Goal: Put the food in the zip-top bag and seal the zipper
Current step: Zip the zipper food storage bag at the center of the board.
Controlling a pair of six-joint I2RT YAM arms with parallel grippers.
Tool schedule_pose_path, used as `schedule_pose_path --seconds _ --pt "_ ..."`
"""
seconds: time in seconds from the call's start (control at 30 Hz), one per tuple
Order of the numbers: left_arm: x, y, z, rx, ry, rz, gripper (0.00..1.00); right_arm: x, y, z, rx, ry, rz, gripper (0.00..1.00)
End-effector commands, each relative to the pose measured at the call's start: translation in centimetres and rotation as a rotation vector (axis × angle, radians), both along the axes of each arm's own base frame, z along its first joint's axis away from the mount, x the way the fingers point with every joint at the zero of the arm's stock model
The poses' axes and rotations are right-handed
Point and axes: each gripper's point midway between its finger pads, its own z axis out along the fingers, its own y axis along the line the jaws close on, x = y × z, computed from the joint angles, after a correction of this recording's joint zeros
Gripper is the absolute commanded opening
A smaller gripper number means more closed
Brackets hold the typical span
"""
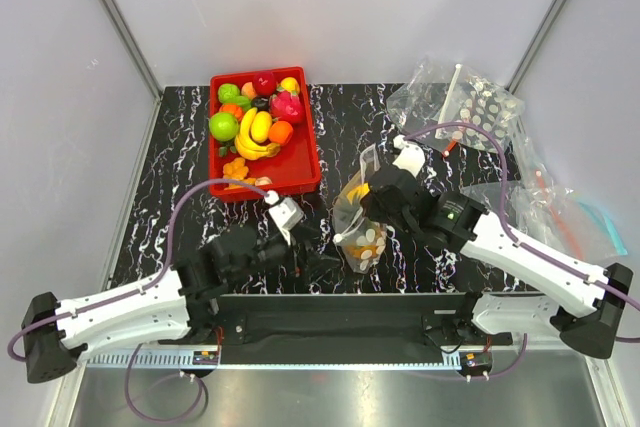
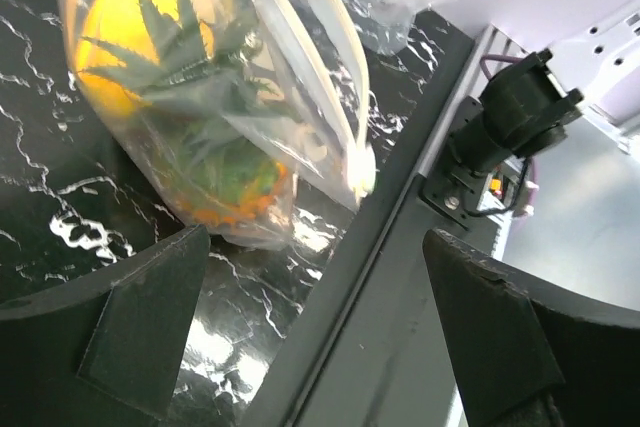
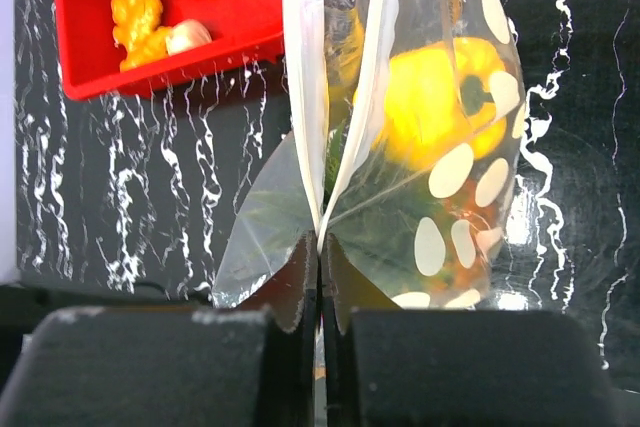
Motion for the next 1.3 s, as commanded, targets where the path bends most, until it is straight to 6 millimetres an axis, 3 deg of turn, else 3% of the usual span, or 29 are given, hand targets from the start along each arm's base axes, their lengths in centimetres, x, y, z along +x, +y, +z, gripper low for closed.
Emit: schedule_pose_path --seconds 0.0,0.13,0.23,0.37,0.43,0.63,0.73,0.83,0.87,0.9,1.07,1.13,1.27 --pt "1.2 0.2 3.0 -0.150 -0.164 0.099 0.94 1.0 0.1 2.3 0.120 -0.073 -0.086 0.00" --pt "0.8 -0.1 2.8 -0.224 -0.231 0.093 0.94 1.2 -0.3 2.4 0.155 -0.077 -0.138 0.00" --pt "1.8 -0.6 2.4 -0.207 -0.248 0.130 0.93 1.3 -0.5 2.4 0.185 -0.083 -0.161 0.00" --pt "1.8 -2.2 1.9 -0.194 -0.269 0.089 0.90 1.4 -0.6 2.3 0.194 -0.087 -0.172 0.00" --pt "1.5 -2.6 1.7 -0.199 -0.295 0.063 0.85 1.3 -0.8 2.2 0.187 -0.084 -0.178 0.00" --pt "1.7 -3.1 2.9 -0.235 -0.364 0.053 0.78 1.3 -0.6 1.7 0.189 -0.082 -0.172 0.00" --pt "1.7 -3.4 3.4 -0.236 -0.377 0.046 0.68 1.3 -0.7 1.5 0.190 -0.079 -0.176 0.00" --pt "1.7 -4.1 2.8 -0.189 -0.379 0.018 0.39 1.3 -0.6 1.5 0.192 -0.076 -0.175 0.00" --pt "1.9 -4.3 3.1 -0.184 -0.381 0.019 0.23 1.3 -0.6 1.5 0.194 -0.074 -0.176 0.00" --pt "1.9 -4.4 2.8 -0.175 -0.377 0.016 0.17 1.3 -0.6 1.6 0.195 -0.073 -0.179 0.00" --pt "1.8 -4.6 2.4 -0.163 -0.371 0.005 0.10 1.3 -1.1 2.0 0.208 -0.077 -0.205 0.00" --pt "2.1 -4.4 2.1 -0.145 -0.378 0.024 0.01 1.1 -1.3 2.2 0.212 -0.074 -0.207 0.00" --pt "3.7 -3.4 2.5 -0.120 -0.352 0.034 0.00 0.6 -1.6 2.1 0.188 -0.051 -0.208 0.00"
